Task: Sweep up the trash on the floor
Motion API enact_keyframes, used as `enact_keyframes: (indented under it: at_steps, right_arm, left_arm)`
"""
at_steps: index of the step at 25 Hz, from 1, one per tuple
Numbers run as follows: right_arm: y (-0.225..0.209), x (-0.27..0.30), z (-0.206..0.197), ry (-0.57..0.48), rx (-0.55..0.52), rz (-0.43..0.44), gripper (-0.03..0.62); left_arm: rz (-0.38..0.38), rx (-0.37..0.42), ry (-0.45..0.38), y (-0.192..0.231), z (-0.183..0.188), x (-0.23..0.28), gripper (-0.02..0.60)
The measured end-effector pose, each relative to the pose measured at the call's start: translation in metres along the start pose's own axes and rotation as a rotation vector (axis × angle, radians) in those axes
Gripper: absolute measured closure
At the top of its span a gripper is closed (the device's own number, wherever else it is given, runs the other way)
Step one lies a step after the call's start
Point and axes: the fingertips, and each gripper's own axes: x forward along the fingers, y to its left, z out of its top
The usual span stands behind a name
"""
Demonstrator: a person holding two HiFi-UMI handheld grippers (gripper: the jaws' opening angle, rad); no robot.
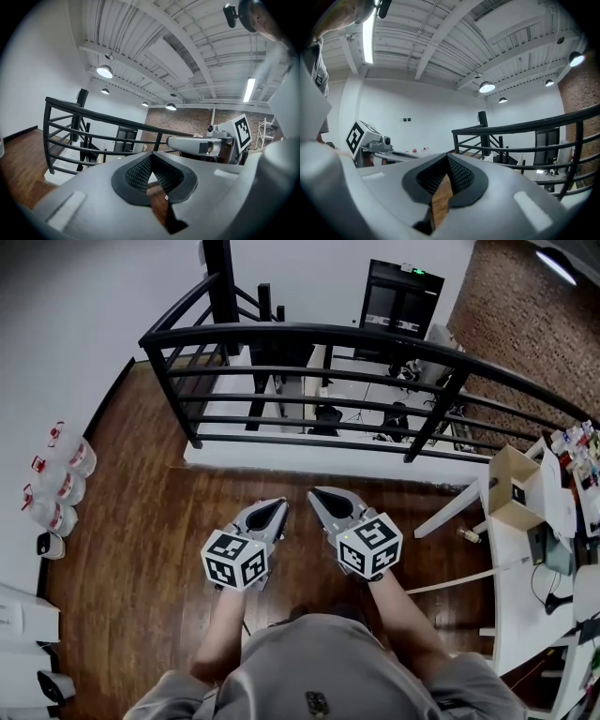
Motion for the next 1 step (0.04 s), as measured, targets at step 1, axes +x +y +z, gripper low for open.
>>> enact_keyframes:
  at_steps: [1]
  right_arm:
    - [0.0, -0.0007, 0.001, -0.003, -0.001, 0.0, 0.594]
  left_arm:
    - [0.0, 0.001, -0.001, -0.0007, 0.0005, 0.0, 0.577]
